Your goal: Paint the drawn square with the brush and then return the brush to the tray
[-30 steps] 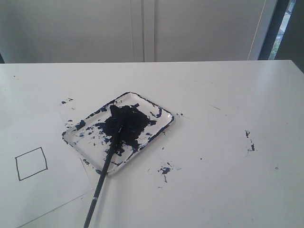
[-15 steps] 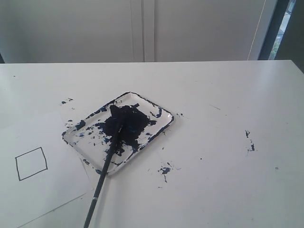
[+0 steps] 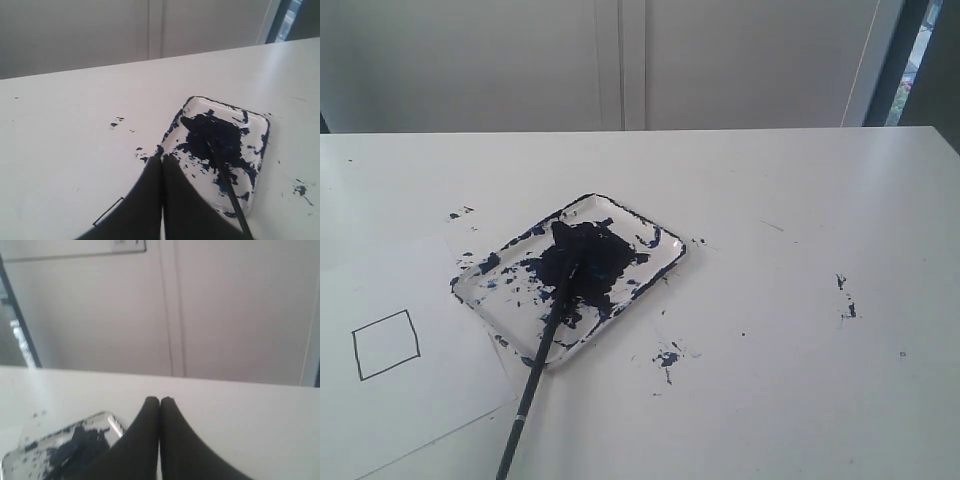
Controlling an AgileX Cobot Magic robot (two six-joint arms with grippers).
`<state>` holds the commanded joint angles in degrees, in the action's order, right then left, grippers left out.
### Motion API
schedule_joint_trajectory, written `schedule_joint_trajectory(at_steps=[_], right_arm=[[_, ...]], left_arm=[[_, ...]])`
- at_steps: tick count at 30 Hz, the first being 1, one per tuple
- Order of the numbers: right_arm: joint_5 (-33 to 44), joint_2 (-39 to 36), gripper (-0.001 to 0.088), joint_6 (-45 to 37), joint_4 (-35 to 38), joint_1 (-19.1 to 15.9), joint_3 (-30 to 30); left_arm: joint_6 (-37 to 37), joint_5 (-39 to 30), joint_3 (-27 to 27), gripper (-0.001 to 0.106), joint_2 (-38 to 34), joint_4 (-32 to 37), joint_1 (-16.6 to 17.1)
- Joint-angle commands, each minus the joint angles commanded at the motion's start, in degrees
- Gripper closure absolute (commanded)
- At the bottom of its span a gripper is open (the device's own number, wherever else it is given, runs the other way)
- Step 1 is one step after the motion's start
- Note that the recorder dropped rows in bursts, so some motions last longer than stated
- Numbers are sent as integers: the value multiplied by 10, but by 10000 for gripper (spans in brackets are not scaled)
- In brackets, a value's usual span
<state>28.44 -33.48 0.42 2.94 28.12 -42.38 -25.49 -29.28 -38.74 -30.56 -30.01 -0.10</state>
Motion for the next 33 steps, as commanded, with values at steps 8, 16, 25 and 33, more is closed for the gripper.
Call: schedule_joint_trajectory(at_steps=[8, 16, 25, 33], right_arm=[[14, -24, 868, -14, 17, 1, -9], [-7, -24, 868, -12, 52, 1, -9], [12, -95, 868, -182, 349, 18, -10], [-31, -226, 868, -322, 519, 98, -10]], left_arm=[[-9, 18, 0, 1050, -8, 0, 0], [-9, 34, 0, 1050, -8, 0, 0], [-9, -6, 0, 1050, -9, 0, 0], [-15, -7, 0, 1050, -9, 1, 0]])
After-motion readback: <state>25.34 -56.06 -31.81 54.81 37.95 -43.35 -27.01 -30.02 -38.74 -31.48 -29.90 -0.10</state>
